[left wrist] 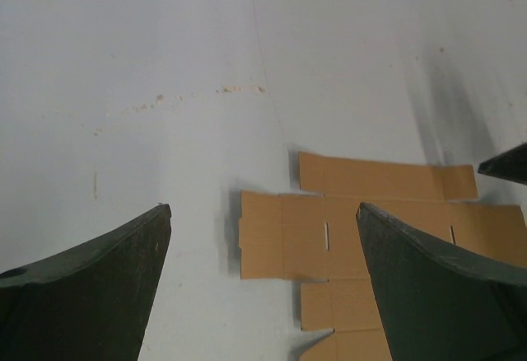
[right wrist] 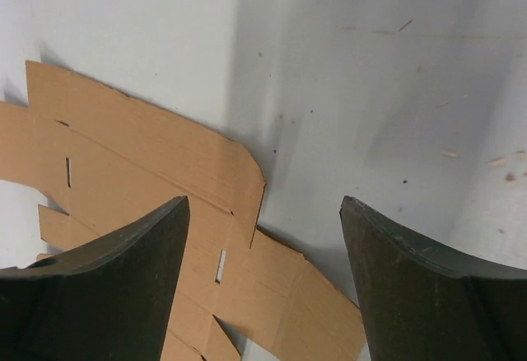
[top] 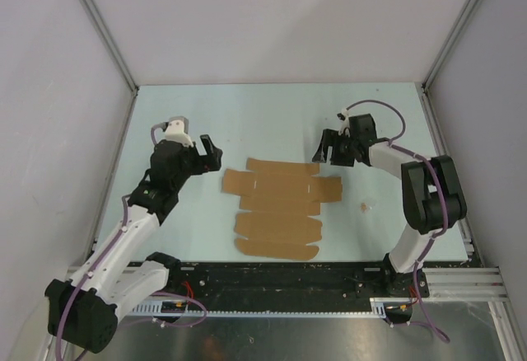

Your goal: Fold the paper box

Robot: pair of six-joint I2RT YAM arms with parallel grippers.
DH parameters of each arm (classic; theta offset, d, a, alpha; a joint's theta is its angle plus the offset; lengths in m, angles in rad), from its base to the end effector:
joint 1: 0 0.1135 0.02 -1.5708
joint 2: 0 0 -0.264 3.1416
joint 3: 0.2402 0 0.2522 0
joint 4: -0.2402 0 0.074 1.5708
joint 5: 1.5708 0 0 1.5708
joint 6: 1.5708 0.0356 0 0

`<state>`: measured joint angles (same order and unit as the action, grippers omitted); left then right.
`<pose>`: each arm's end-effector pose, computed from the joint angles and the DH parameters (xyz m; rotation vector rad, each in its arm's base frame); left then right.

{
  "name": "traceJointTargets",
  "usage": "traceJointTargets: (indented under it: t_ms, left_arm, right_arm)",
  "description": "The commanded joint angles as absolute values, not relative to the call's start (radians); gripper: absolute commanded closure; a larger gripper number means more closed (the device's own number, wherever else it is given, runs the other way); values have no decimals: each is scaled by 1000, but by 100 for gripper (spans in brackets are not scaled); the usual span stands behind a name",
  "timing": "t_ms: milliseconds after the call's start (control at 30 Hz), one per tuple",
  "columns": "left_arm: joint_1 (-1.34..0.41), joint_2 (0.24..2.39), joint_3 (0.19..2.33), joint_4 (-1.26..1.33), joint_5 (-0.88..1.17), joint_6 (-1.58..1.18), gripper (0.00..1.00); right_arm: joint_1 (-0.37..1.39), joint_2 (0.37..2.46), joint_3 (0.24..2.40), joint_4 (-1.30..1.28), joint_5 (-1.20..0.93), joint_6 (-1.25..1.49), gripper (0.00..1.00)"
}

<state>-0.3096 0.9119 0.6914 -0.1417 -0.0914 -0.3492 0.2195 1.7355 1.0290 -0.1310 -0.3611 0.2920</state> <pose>0.2037 -0.0618 0.2884 -0.1000 1.9448 -0.3505 0.3490 0.0907 0.1808 -0.0824 2.4438 0.6677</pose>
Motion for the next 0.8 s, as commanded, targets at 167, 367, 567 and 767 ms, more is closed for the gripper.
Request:
traceJointTargets:
  t_ms: [167, 367, 567, 767]
  left_arm:
    - [-362, 927, 673, -149, -87, -391, 0]
    - [-362, 928, 676, -155, -89, -385, 1]
    - [-362, 925, 681, -164, -89, -376, 0]
    - [-362, 933, 690, -170, -84, -374, 0]
  right_arm:
    - [248, 1821, 1089, -100, -463, 336, 34]
    - [264, 1861, 1098, -94, -480, 347, 49]
    - [270, 1887, 1104, -103, -453, 339, 59]
    - [270, 1899, 1106, -94, -445, 339, 82]
